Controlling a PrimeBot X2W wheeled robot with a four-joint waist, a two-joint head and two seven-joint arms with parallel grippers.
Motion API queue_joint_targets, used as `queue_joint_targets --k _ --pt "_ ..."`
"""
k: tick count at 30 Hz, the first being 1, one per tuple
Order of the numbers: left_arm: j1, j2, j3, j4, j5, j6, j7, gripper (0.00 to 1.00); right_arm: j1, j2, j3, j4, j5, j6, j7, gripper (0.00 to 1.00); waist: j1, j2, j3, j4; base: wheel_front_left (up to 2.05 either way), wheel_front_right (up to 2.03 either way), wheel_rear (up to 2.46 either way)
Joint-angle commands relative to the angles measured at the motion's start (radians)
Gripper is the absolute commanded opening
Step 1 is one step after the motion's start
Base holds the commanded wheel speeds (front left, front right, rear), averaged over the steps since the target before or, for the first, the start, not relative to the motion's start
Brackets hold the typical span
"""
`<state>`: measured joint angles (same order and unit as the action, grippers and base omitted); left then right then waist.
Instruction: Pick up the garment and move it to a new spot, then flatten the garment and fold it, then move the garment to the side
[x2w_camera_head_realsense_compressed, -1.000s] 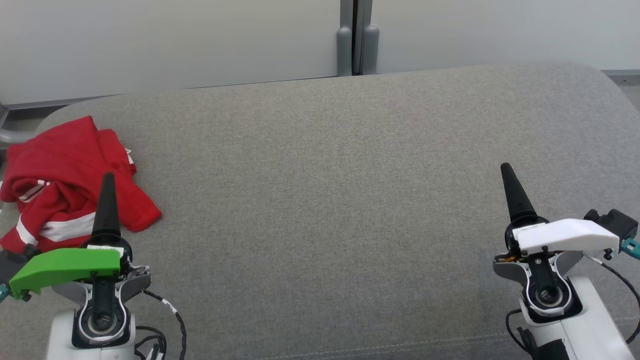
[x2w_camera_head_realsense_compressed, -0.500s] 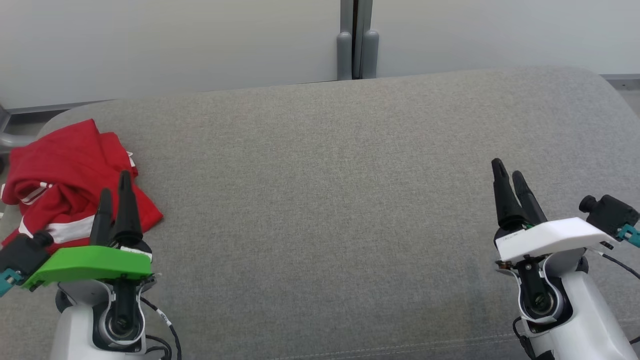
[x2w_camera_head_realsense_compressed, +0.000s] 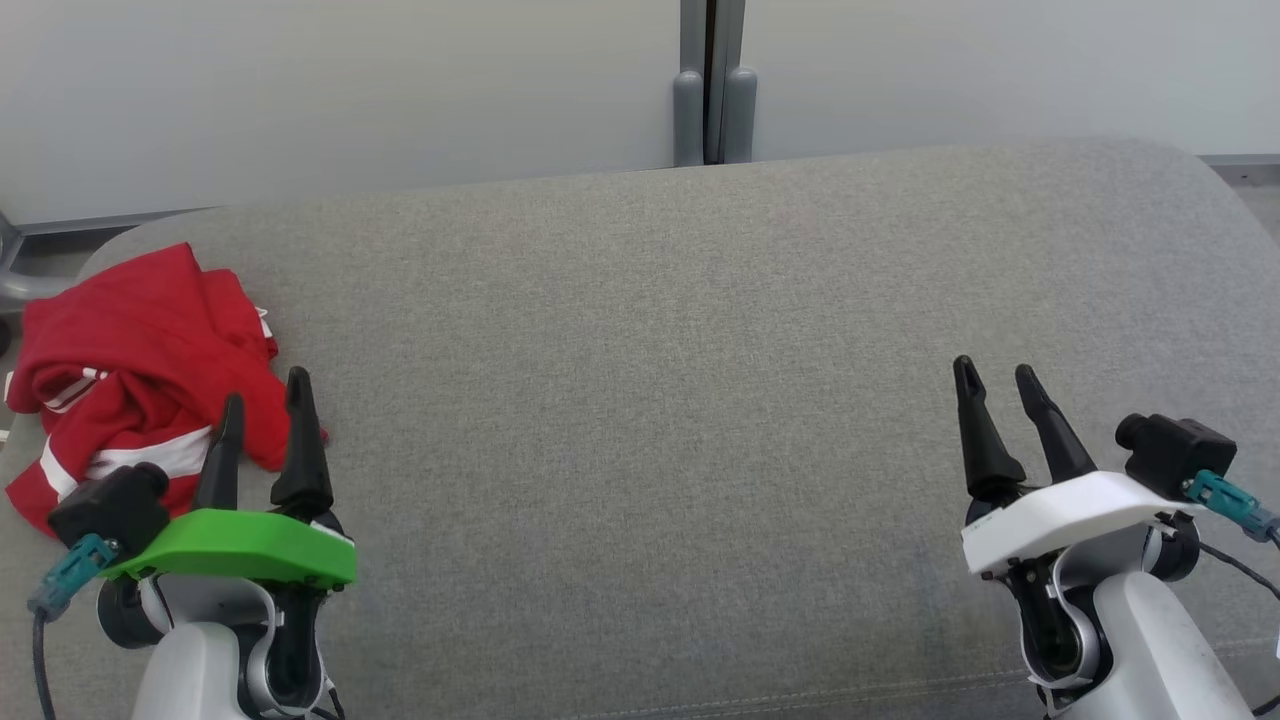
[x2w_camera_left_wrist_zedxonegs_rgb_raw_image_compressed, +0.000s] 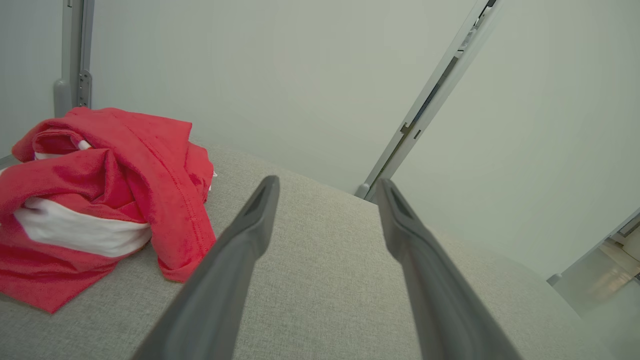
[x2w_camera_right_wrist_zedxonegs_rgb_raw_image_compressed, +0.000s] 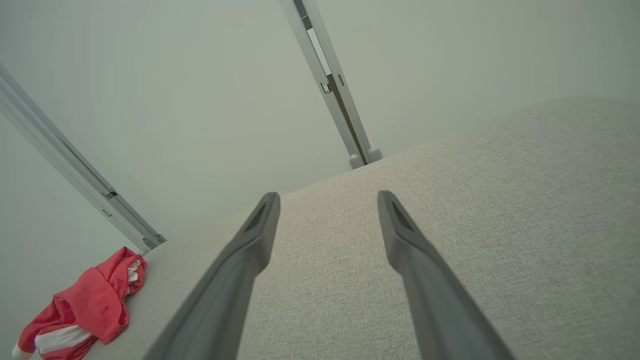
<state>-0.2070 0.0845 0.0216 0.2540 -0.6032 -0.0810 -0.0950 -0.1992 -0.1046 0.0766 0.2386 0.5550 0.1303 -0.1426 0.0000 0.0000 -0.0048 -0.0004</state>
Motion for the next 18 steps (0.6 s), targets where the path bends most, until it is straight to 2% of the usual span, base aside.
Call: queue_joint_targets --k 1,18 --pt "0.002 0.016 -0.013 -0.016 0.042 0.006 -0.011 1.0 0.006 0.0 0.001 -0.015 -0.037 0.0 -0.011 1.0 0.0 0.0 -0.002 0.0 0.0 0.0 0.0" --pt "0.044 0.026 -0.08 0.0 0.217 0.031 -0.061 1.0 0.057 0.007 -0.007 -0.009 -0.219 0.0 -0.045 1.0 0.0 0.0 -0.012 -0.003 0.0 0.0 0.0"
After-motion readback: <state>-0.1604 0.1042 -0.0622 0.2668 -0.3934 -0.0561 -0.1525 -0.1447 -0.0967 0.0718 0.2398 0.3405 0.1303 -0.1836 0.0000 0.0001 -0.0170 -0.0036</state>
